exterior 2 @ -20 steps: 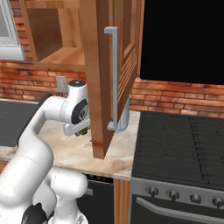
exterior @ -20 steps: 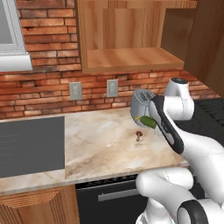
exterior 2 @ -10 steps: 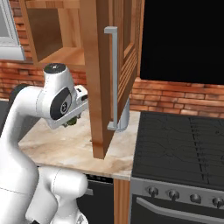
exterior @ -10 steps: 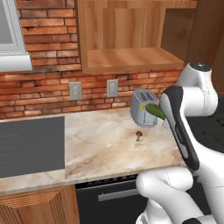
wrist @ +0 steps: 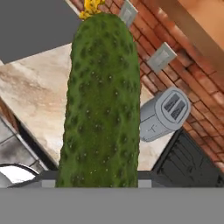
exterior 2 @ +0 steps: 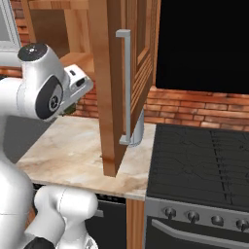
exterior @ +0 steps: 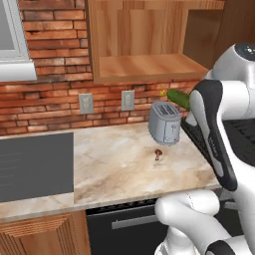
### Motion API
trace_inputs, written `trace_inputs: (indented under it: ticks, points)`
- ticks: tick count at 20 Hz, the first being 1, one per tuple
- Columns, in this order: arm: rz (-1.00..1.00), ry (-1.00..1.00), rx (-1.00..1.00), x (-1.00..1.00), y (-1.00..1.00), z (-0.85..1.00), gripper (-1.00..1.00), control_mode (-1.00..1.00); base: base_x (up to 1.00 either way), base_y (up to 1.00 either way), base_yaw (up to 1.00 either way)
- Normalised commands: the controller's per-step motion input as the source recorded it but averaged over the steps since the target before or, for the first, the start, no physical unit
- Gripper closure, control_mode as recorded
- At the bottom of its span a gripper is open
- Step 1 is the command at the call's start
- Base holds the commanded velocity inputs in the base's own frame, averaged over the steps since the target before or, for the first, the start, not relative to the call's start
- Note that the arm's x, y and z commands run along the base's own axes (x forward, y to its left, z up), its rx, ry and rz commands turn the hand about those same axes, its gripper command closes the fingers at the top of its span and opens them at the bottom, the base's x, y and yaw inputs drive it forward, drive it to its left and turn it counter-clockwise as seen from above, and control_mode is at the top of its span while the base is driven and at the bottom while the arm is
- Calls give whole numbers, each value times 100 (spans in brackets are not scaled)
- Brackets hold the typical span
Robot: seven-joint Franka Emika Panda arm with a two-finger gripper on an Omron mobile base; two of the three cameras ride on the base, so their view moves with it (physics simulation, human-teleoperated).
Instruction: Pick the cucumber, mushroom from the counter and place them in the cabinet. Then close the cabinet.
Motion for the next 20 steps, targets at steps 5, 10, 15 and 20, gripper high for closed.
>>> trace_inputs:
  ticks: [5, 10, 15, 20]
  points:
    - [-6, -36, 0, 42, 23, 47, 100, -100, 0, 0, 0]
    - [-8, -32, 0, 60, 10, 23, 100, -100, 0, 0, 0]
    - [-9, -5, 2, 77, 0, 10, 100, -100, 0, 0, 0]
    - [-5, 2, 5, 96, 0, 2, 100, -100, 0, 0, 0]
